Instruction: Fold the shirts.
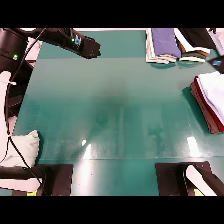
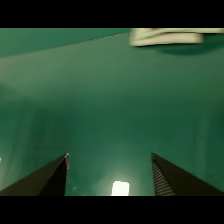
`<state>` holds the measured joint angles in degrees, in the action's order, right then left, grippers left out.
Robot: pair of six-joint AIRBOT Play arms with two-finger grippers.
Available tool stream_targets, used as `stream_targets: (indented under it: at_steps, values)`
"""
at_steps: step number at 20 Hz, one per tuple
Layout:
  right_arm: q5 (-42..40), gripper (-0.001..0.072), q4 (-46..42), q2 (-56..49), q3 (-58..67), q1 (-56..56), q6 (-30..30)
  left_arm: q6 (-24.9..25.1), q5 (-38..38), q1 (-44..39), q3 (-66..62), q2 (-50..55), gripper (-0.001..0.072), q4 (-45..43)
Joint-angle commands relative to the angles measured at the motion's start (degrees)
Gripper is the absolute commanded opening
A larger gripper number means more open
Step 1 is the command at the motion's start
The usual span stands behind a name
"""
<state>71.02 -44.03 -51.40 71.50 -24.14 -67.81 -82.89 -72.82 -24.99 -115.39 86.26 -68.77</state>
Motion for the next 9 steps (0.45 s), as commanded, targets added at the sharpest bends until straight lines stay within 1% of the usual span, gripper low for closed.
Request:
stream_targets:
  at_steps: [1, 2, 3, 6, 9]
  values:
    - [-3.76, 0.0318, 1.84, 0.09, 0.17, 14.6, -0.11, 0.0, 0.26, -0.02, -0.02, 0.02, 0.0024, 0.02]
    - [-4.33, 0.0109, 1.84, 0.09, 0.17, 17.05, -0.11, 0.0, 0.39, -0.02, -0.02, 0.02, 0.0024, 0.02]
    - [-4.68, 0.0017, 1.86, 0.09, 0.17, 19.17, -0.11, 0.0, 0.37, -0.02, -0.02, 0.02, 0.0023, 0.02]
    - [-4.87, 0.0017, 1.88, 0.09, 0.17, 22.56, -0.11, 0.0, 0.37, -0.02, -0.02, 0.02, 0.0023, 0.02]
    - [-4.79, 0.0017, 2.03, 0.09, 0.17, 22.99, -0.17, 0.0, 0.37, -0.02, -0.02, 0.02, 0.0024, 0.02]
